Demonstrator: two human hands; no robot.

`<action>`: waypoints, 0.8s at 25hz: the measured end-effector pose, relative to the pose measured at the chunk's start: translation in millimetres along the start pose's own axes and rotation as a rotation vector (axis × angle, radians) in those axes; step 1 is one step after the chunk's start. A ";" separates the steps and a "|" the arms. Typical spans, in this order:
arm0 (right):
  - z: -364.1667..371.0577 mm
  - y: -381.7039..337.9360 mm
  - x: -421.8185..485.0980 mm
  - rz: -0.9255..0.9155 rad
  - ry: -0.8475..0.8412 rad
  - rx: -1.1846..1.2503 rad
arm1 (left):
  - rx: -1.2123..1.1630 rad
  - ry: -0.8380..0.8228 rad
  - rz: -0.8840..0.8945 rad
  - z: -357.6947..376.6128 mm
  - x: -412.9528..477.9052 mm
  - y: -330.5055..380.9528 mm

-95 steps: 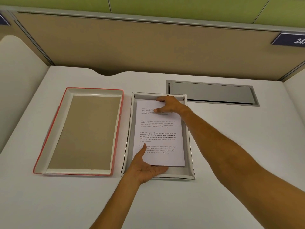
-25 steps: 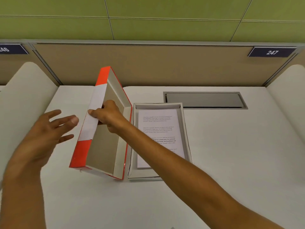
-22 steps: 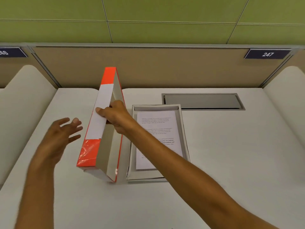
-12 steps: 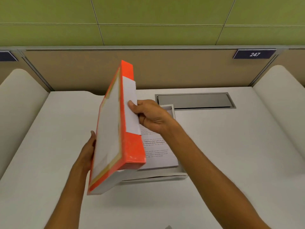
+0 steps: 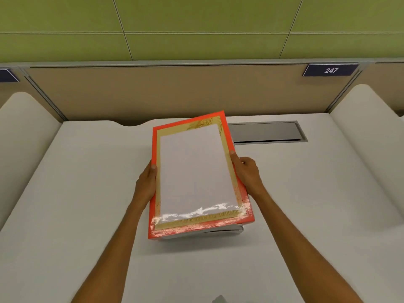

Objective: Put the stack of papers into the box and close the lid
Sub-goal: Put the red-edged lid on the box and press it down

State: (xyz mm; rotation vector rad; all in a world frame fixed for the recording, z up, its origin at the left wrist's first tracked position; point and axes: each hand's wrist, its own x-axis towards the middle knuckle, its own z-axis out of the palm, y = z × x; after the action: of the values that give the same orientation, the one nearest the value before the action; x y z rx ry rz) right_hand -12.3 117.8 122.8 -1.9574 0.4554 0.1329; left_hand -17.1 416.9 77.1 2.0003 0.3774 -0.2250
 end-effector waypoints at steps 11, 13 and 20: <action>20.1 62.9 17.8 0.140 0.001 0.061 | 0.246 0.061 0.040 27.3 22.7 -19.9; 23.5 66.7 16.2 0.140 0.003 0.064 | 0.260 0.061 0.045 27.9 27.3 -23.9; 28.8 71.8 15.7 0.149 0.007 0.065 | 0.253 0.061 0.054 31.3 34.6 -29.5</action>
State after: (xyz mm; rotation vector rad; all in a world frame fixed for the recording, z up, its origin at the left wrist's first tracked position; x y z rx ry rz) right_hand -21.4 114.1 44.5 -1.8606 0.6036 0.2044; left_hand 4.7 406.7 27.5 2.2675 0.3463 -0.1856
